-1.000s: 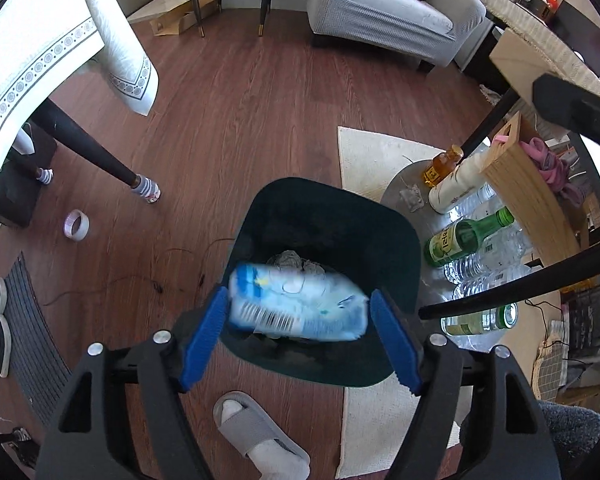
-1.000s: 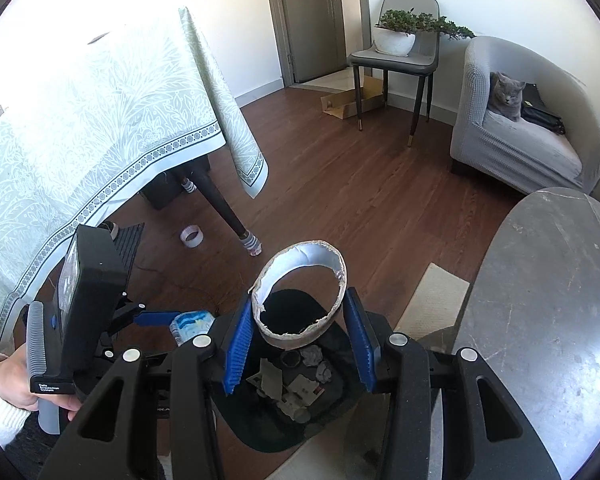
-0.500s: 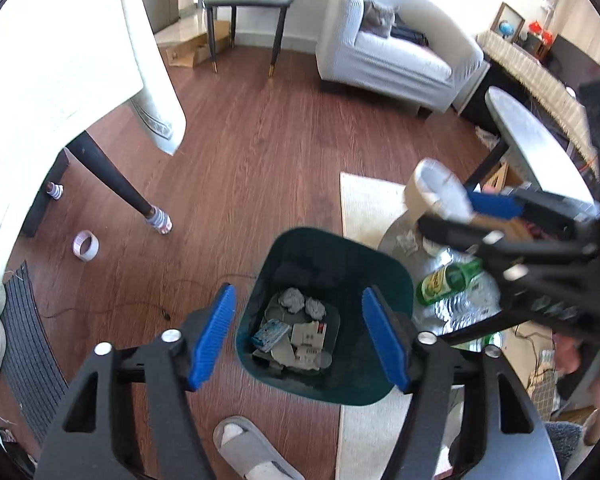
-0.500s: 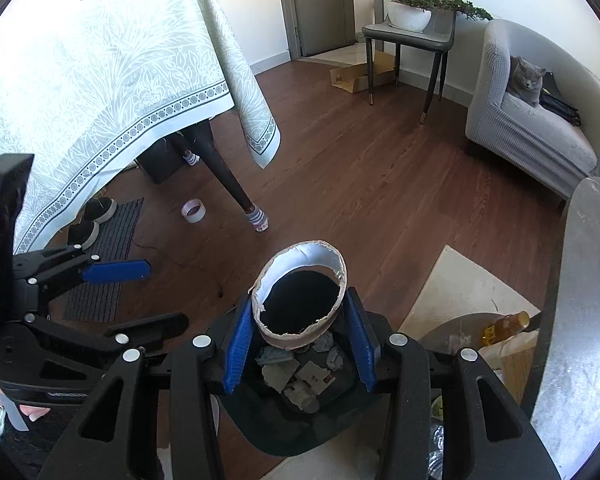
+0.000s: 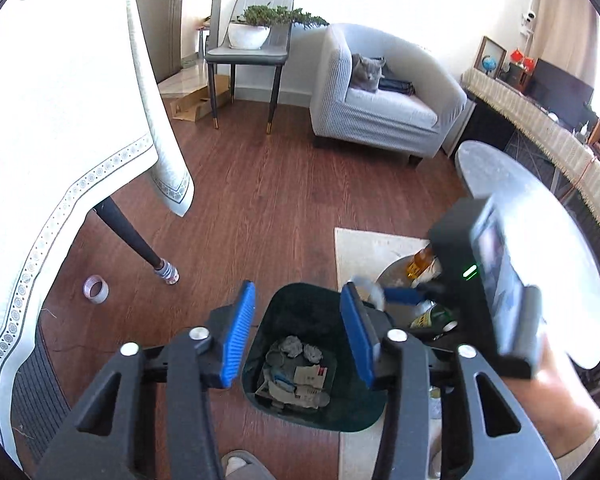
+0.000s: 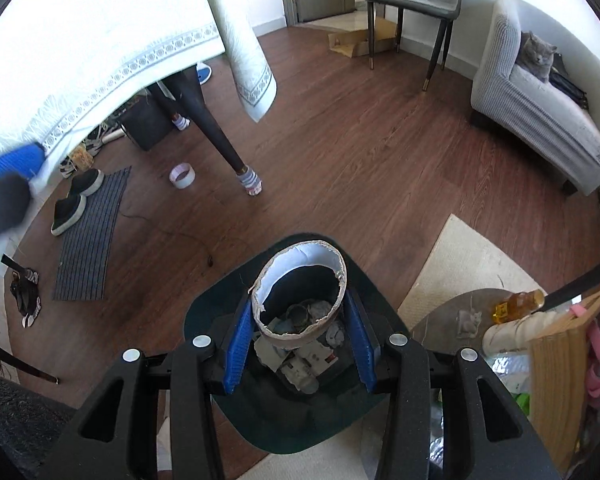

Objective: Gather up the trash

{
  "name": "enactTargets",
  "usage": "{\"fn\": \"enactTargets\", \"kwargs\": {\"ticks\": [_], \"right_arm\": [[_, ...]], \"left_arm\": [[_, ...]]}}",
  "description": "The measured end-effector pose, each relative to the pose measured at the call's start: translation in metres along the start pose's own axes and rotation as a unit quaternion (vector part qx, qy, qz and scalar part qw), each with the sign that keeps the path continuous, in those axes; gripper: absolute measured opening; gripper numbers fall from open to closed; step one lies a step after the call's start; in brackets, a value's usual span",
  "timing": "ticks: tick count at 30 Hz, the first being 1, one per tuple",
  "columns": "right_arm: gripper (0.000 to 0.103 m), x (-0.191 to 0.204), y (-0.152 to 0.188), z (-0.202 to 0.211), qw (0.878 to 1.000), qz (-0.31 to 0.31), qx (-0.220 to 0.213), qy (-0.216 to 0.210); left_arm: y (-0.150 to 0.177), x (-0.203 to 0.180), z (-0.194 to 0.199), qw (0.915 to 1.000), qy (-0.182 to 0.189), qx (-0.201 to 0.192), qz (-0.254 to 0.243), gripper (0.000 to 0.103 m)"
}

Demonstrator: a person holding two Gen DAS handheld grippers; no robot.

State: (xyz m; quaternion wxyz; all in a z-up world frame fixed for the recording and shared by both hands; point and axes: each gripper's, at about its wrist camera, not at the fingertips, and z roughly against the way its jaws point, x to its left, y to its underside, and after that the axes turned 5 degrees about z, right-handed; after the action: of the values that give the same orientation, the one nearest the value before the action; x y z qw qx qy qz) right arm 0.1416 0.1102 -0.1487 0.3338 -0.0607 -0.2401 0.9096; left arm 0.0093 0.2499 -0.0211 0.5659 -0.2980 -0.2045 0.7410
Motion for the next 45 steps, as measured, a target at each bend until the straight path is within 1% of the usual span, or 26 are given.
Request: {"fn": "enactTargets", "kwargs": {"ticks": [2,4,8,12,15,17,20,24,25,28,29,32,35,38,40,41,42,45], "right_arm": [[0.045,0.001,0.003,-0.010,1.000,-0.002,0.013,-0.002],[0.045,0.003,0.006,-0.019,1.000,-0.003,0.027,-0.005],[0.045,0.006,0.014,-0.034,0.999,-0.002,0.051,-0.008],[0.046,0.009,0.023,-0.048,0.997,0.000,0.076,-0.009],[0.048,0.011,0.029,-0.055,0.995,0.005,0.095,-0.010],[0.055,0.013,0.032,-0.056,0.995,0.009,0.100,0.000],[0.055,0.014,0.034,-0.056,0.994,0.017,0.104,0.003],[0.055,0.016,0.037,-0.048,0.995,0.028,0.098,0.000],[0.055,0.017,0.037,-0.045,0.995,0.031,0.095,-0.001],[0.049,0.021,0.033,-0.031,0.996,0.039,0.077,-0.004],[0.048,0.023,0.031,-0.025,0.997,0.041,0.069,-0.004],[0.045,0.025,0.023,0.000,0.998,0.045,0.034,-0.005],[0.043,0.023,0.016,0.027,0.999,0.037,-0.005,-0.007],[0.042,0.015,0.012,0.053,0.999,0.030,-0.039,0.000],[0.041,0.009,0.009,0.069,0.998,0.021,-0.060,0.003],[0.041,0.004,0.009,0.079,0.997,0.016,-0.072,0.005],[0.041,0.001,0.009,0.087,0.997,0.012,-0.081,0.007],[0.041,-0.012,0.011,0.111,0.994,-0.003,-0.107,0.013]], "left_arm": [[-0.002,-0.001,0.004,1.0000,0.005,-0.004,0.004,0.043],[-0.005,0.000,0.007,0.9999,0.009,-0.008,0.007,0.039],[-0.007,0.001,0.014,0.9997,0.012,-0.016,0.012,0.034],[-0.011,0.000,0.019,0.9993,0.021,-0.025,0.015,0.025],[-0.012,-0.003,0.024,0.9991,0.021,-0.037,0.009,0.025],[-0.012,-0.007,0.027,0.9989,0.020,-0.042,0.005,0.025],[-0.014,-0.010,0.030,0.9985,0.020,-0.050,0.002,0.025],[-0.017,-0.014,0.035,0.9980,0.028,-0.057,0.007,0.025],[-0.018,-0.015,0.037,0.9977,0.030,-0.060,0.008,0.025],[-0.021,-0.020,0.043,0.9971,0.029,-0.070,0.006,0.025],[-0.022,-0.022,0.045,0.9968,0.028,-0.074,0.005,0.025],[-0.024,-0.027,0.051,0.9962,0.032,-0.082,0.003,0.025],[-0.025,-0.032,0.056,0.9953,0.033,-0.091,0.000,0.027],[-0.027,-0.038,0.059,0.9947,0.026,-0.099,-0.009,0.028],[-0.028,-0.042,0.059,0.9944,0.016,-0.103,-0.015,0.034],[-0.029,-0.044,0.059,0.9943,0.010,-0.105,-0.018,0.034],[-0.029,-0.045,0.058,0.9942,0.008,-0.105,-0.018,0.034],[-0.029,-0.048,0.058,0.9941,0.009,-0.107,-0.014,0.040]]}}
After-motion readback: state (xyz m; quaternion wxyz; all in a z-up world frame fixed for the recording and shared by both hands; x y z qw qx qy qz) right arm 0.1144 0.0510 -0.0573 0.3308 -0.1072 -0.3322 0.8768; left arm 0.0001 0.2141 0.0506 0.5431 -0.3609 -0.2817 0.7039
